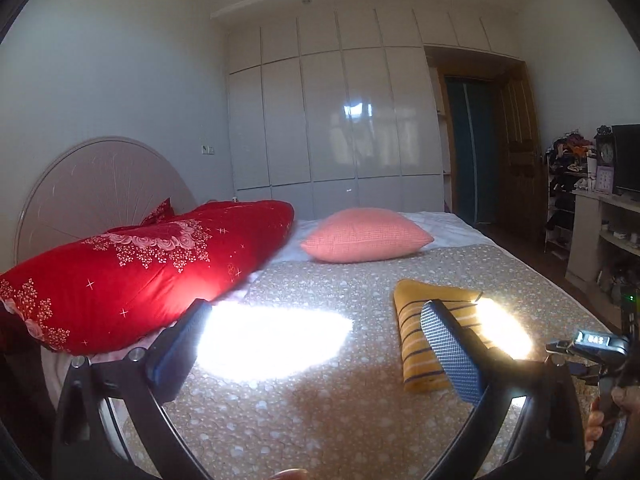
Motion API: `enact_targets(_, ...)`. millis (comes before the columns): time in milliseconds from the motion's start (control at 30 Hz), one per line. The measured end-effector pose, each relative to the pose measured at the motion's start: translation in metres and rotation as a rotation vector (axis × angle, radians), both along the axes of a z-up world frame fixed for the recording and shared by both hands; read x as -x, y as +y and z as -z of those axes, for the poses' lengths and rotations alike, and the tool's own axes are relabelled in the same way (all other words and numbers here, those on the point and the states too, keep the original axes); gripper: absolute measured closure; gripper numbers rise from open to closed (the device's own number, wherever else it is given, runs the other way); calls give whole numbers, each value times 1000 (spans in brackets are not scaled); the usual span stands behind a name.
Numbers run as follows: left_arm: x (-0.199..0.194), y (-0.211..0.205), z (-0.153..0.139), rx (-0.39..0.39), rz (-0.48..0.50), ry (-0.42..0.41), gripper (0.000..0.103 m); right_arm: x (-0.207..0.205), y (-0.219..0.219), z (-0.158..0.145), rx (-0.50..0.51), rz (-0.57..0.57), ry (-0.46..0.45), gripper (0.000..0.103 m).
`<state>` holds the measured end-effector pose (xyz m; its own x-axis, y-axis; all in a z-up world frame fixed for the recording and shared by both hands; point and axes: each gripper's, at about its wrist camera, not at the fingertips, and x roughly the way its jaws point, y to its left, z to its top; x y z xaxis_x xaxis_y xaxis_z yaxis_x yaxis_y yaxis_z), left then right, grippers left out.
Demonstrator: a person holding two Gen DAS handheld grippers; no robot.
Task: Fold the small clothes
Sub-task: 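Open the right tool and withdraw both tools from the folded sweater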
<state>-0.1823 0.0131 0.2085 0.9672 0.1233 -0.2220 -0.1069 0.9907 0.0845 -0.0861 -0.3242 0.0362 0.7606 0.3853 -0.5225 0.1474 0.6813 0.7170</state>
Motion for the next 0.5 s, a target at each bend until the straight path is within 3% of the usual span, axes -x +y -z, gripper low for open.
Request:
enact_targets(233, 5, -10, 7, 88, 65, 152, 0, 79, 21, -35, 266, 25, -41, 25)
enact_targets(333, 9, -11, 7, 96, 83, 194, 0, 99, 35, -51, 400, 24, -70, 20)
enact_targets(400, 12, -14, 8, 96, 88, 211, 0, 106, 44, -58, 456, 27, -77, 14)
enact_targets(500, 12, -20, 16, 50, 88, 251, 0, 110, 58, -59, 511, 4, -68, 14)
